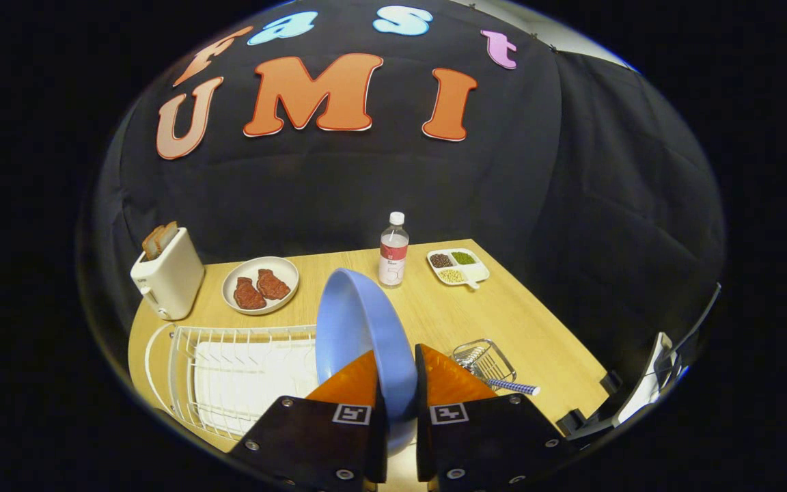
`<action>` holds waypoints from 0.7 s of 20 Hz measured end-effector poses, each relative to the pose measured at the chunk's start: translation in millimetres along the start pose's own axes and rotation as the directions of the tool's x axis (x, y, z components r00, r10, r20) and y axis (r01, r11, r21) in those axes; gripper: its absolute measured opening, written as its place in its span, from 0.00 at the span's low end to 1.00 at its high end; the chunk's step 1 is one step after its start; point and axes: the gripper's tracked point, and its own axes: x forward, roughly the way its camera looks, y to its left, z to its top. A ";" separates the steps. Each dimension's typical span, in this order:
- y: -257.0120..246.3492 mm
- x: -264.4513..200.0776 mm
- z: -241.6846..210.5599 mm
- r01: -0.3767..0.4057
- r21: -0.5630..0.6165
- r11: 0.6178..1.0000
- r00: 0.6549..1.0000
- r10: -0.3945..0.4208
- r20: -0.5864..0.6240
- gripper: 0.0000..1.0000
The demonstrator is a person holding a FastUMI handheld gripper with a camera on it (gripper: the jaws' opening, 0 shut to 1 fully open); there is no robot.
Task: Take the plate from the dish rack, then take the spoon from the basket and place it into the plate.
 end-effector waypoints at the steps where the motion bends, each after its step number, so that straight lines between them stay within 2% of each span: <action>1: -1.6 -5.2 -3.9 -0.010 0.011 1.000 1.000 0.010 -0.007 0.17; 8: -3.4 -50.1 -29.7 -0.111 0.099 0.989 0.993 0.114 -0.029 0.17; 14: -11.2 -84.4 -61.5 -0.195 0.217 0.956 0.975 0.212 -0.059 0.17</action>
